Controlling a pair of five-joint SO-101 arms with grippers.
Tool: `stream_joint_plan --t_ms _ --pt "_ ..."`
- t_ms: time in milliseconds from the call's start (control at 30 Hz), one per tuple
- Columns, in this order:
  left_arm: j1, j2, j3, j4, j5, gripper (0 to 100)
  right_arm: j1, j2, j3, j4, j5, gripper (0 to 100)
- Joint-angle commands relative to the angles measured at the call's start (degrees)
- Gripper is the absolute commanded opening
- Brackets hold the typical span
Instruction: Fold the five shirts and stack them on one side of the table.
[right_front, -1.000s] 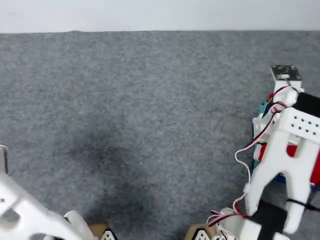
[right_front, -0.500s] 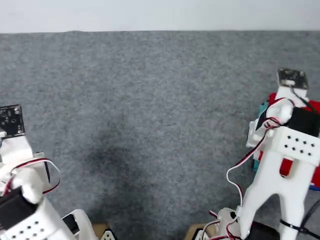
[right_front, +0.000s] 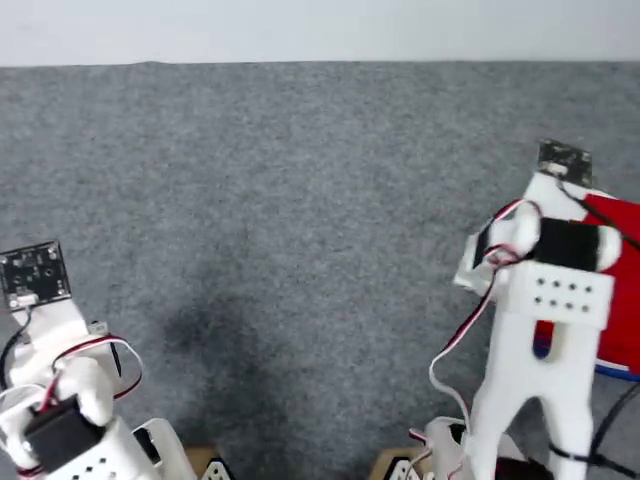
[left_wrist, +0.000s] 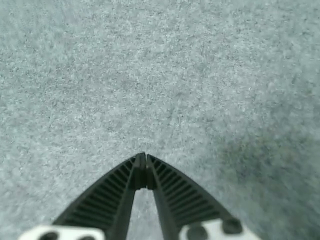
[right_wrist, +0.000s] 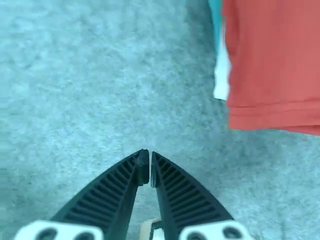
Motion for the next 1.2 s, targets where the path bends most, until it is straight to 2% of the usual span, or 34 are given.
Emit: stream_joint_plan --t_ms 0,400,733,933,1167 --pt "0.26 -4.75 3.30 -3.78 0.44 1 -3.56 -5.49 1.93 -1.45 -2.20 0.9" --pt "1.67 -25.23 17.45 -8.88 0.26 1 -9.45 -28.88 29.71 -20.97 -3.25 0.9" --pt "11.08 -24.53 30.02 -15.56 -0.26 1 -12.35 -44.26 50.81 -32.22 -3.08 0.9" --pt "16.00 -24.88 36.18 -19.78 -0.26 1 -12.18 -51.03 60.31 -37.58 -0.09 0.9" --pt "16.97 -24.88 39.78 -24.35 -0.18 1 -12.35 -63.60 70.24 -37.41 0.44 0.9"
